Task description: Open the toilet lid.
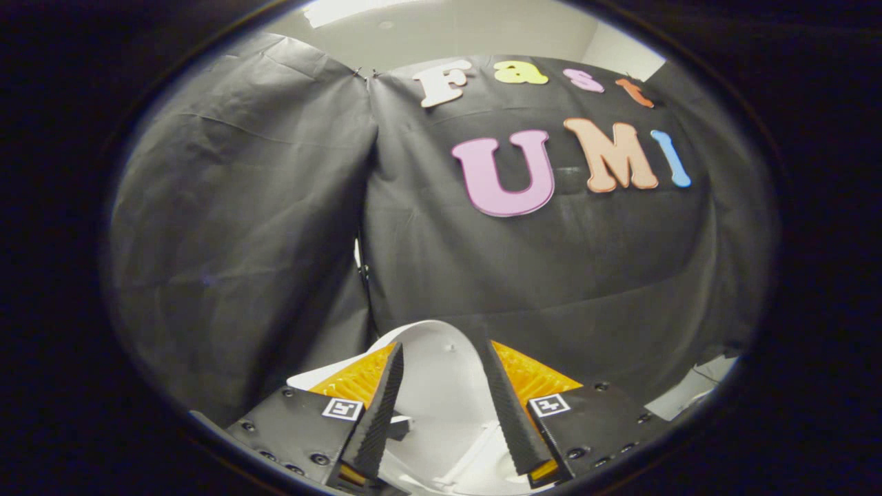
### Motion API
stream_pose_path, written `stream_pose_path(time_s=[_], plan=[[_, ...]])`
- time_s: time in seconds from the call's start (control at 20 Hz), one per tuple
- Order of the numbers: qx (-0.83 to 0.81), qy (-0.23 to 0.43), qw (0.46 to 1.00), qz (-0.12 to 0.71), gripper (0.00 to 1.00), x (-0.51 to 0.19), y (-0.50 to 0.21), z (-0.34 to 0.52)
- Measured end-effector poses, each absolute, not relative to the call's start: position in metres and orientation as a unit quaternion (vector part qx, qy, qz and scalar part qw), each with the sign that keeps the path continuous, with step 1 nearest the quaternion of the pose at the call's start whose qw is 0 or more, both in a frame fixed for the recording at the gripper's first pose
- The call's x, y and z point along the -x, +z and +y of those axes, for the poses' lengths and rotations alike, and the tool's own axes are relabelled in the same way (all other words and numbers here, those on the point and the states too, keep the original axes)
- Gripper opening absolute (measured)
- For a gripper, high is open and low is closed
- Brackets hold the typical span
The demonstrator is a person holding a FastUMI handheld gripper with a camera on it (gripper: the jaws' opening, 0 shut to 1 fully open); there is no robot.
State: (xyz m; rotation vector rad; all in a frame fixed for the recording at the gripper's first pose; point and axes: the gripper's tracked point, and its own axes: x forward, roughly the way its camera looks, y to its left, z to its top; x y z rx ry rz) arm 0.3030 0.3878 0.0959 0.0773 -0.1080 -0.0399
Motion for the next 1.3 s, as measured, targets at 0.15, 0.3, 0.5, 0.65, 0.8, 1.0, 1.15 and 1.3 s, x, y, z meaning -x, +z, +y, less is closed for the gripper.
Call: stream_pose_path(time_s=[0.15, 0.3, 0.5, 0.65, 0.8, 1.0, 1.15, 1.3], plan=[[-0.027, -0.039, 0.997, -0.054, 0.73, -0.293, 0.104, 0.349], [-0.019, -0.057, 0.996, -0.060, 0.72, -0.280, 0.113, 0.310], [-0.011, -0.101, 0.993, -0.064, 0.71, -0.256, 0.120, 0.253], [-0.006, -0.107, 0.992, -0.068, 0.71, -0.235, 0.126, 0.227], [0.001, -0.119, 0.990, -0.081, 0.71, -0.214, 0.134, 0.201], [0.006, -0.121, 0.989, -0.088, 0.71, -0.186, 0.140, 0.177], [0.002, -0.127, 0.987, -0.100, 0.71, -0.167, 0.146, 0.158], [0.006, -0.111, 0.988, -0.109, 0.71, -0.150, 0.144, 0.148]])
